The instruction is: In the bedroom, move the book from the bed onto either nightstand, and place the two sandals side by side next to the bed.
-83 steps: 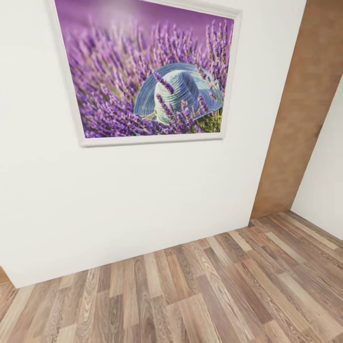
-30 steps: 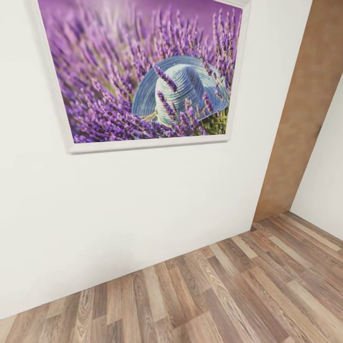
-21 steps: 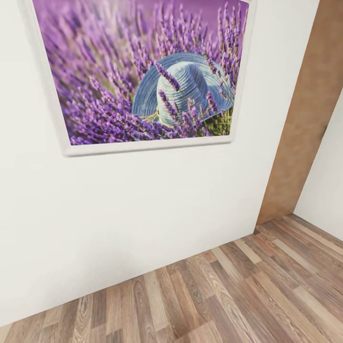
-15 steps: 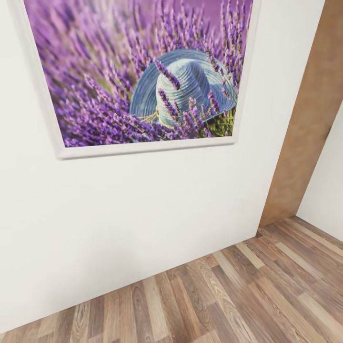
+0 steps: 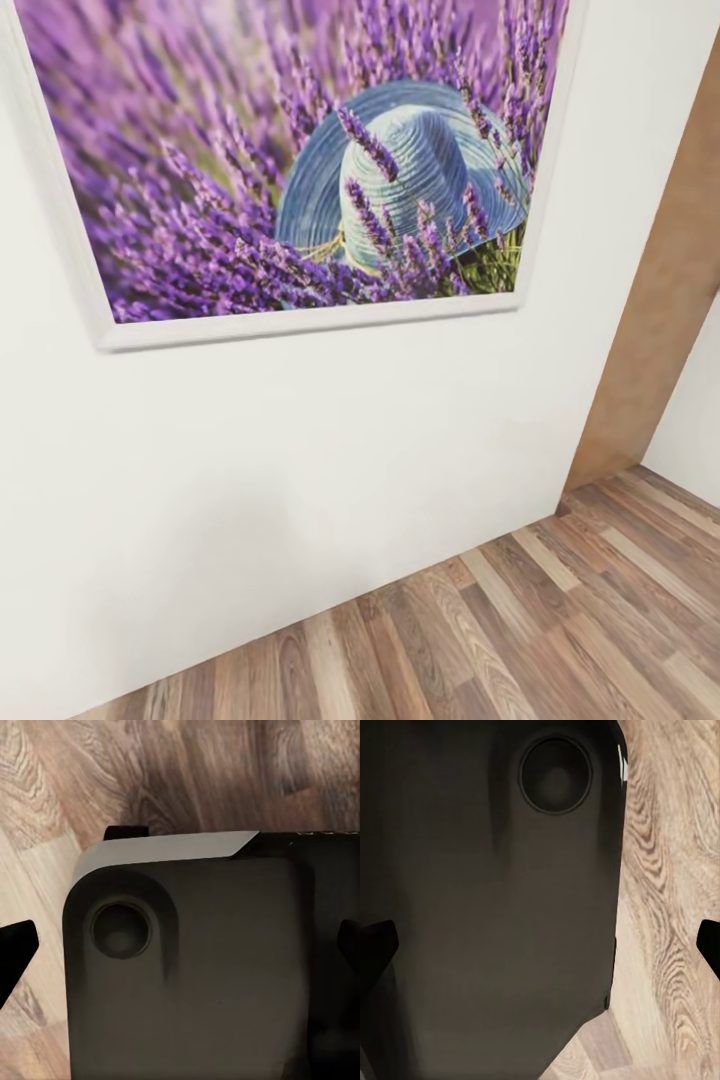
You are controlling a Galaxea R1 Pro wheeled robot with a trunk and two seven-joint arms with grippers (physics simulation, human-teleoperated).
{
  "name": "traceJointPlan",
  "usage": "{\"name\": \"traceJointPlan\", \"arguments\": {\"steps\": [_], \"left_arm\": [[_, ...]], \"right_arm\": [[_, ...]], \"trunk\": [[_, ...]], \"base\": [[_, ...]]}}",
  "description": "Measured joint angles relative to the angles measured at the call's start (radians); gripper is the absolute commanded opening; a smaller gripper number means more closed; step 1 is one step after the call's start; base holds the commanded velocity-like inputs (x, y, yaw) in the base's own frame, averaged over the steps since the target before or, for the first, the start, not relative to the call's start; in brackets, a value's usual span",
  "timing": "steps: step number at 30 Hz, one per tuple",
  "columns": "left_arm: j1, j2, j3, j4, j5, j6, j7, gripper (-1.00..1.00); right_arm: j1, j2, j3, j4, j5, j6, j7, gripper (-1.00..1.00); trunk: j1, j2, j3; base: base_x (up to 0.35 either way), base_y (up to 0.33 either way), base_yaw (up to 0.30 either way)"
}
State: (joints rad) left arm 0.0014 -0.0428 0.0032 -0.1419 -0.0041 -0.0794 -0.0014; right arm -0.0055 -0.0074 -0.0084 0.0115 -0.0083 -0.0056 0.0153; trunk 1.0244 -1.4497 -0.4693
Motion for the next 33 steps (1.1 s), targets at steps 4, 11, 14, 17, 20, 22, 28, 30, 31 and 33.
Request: {"name": "traceJointPlan", "arguments": {"steps": [4,11,14,17,20,22,28,30,31,33], "left_arm": [[0.000,0.000,0.000,0.000,0.000,-0.001,0.000,1.00],[0.000,0.000,0.000,0.000,0.000,-0.001,0.000,1.00],[0.000,0.000,0.000,0.000,0.000,-0.001,0.000,1.00],[0.000,0.000,0.000,0.000,0.000,-0.001,0.000,1.00],[0.000,0.000,0.000,0.000,0.000,-0.002,0.000,1.00],[0.000,0.000,0.000,0.000,0.000,-0.002,0.000,1.00],[0.000,0.000,0.001,0.000,0.000,-0.001,0.000,1.00],[0.000,0.000,0.001,0.000,0.000,-0.001,0.000,1.00],[0.000,0.000,0.000,0.000,0.000,-0.001,0.000,1.00],[0.000,0.000,0.000,0.000,0.000,-0.001,0.000,1.00]], "right_arm": [[0.000,0.000,0.000,0.000,0.000,0.000,0.000,1.00],[0.000,0.000,0.000,0.000,0.000,0.000,0.000,1.00],[0.000,0.000,0.000,0.000,0.000,0.000,0.000,1.00],[0.000,0.000,0.000,0.000,0.000,0.000,0.000,1.00],[0.000,0.000,0.000,0.000,0.000,0.000,0.000,1.00],[0.000,0.000,0.000,0.000,0.000,0.000,0.000,1.00],[0.000,0.000,0.000,0.000,0.000,0.000,0.000,1.00],[0.000,0.000,0.001,0.000,0.000,0.000,0.000,1.00],[0.000,0.000,0.001,0.000,0.000,0.000,0.000,1.00],[0.000,0.000,0.000,0.001,0.000,0.000,0.000,1.00]], "trunk": [[0.000,0.000,0.000],[0.000,0.000,0.000],[0.001,0.000,0.000],[0.001,0.000,0.000],[0.001,0.000,0.000],[0.001,0.000,0.000],[0.001,0.000,0.000],[0.001,0.000,0.000],[0.001,0.000,0.000],[0.001,0.000,0.000]], "base": [[0.326,0.034,0.000],[0.140,0.006,0.000],[0.026,0.001,0.000],[0.011,0.000,0.000],[0.004,0.000,0.000],[0.002,0.000,0.000],[0.001,0.000,-0.089],[0.000,0.000,-0.213],[0.000,0.000,-0.261],[0.000,0.000,-0.277]]}}
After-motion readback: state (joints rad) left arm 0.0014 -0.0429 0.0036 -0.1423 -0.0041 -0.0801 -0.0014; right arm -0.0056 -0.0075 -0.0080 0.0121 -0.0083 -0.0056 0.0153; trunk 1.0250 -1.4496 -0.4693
